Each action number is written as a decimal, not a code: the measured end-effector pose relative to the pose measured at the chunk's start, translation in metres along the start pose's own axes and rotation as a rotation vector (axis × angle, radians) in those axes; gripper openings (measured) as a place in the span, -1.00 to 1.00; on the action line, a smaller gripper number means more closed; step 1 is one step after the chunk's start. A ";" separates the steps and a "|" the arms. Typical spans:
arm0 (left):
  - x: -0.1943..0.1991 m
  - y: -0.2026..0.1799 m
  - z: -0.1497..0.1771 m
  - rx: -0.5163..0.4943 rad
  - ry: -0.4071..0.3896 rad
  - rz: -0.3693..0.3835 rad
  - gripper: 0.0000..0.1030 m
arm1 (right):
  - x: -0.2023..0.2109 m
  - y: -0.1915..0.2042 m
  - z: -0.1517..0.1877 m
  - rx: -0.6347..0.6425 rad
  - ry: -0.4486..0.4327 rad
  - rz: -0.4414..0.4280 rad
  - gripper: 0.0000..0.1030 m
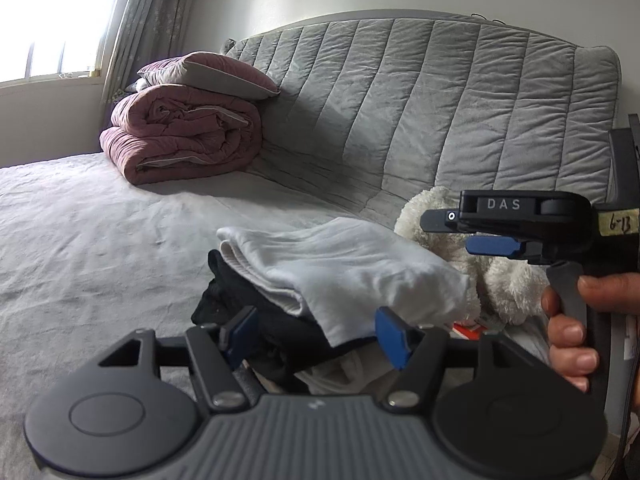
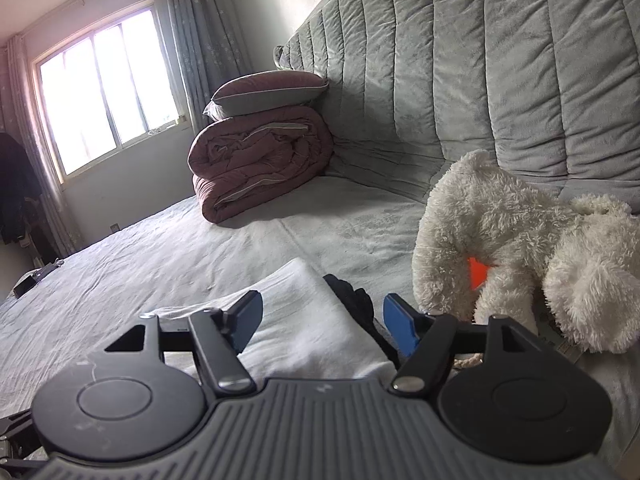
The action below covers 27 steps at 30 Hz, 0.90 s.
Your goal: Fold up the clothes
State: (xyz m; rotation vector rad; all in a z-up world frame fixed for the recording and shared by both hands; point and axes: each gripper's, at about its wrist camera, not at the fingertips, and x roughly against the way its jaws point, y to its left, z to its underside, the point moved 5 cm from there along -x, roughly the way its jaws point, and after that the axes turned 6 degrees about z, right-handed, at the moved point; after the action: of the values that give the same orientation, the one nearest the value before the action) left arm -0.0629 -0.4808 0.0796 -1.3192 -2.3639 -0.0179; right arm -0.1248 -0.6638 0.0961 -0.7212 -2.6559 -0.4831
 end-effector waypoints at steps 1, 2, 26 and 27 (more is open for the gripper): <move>0.001 0.000 0.000 0.006 0.001 0.000 0.30 | 0.001 0.002 0.002 0.007 0.002 -0.004 0.41; 0.002 0.001 0.000 0.012 0.003 -0.001 0.30 | 0.002 0.003 0.004 0.014 0.006 -0.008 0.42; 0.000 0.021 0.002 0.109 0.139 -0.140 0.60 | 0.033 -0.002 0.035 -0.253 0.069 0.027 0.51; 0.000 0.021 0.002 0.109 0.140 -0.146 0.60 | 0.033 -0.003 0.035 -0.260 0.065 0.029 0.52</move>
State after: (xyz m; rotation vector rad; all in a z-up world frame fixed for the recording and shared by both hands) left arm -0.0463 -0.4690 0.0731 -1.0584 -2.3025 -0.0241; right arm -0.1617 -0.6377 0.0781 -0.8022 -2.5454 -0.8392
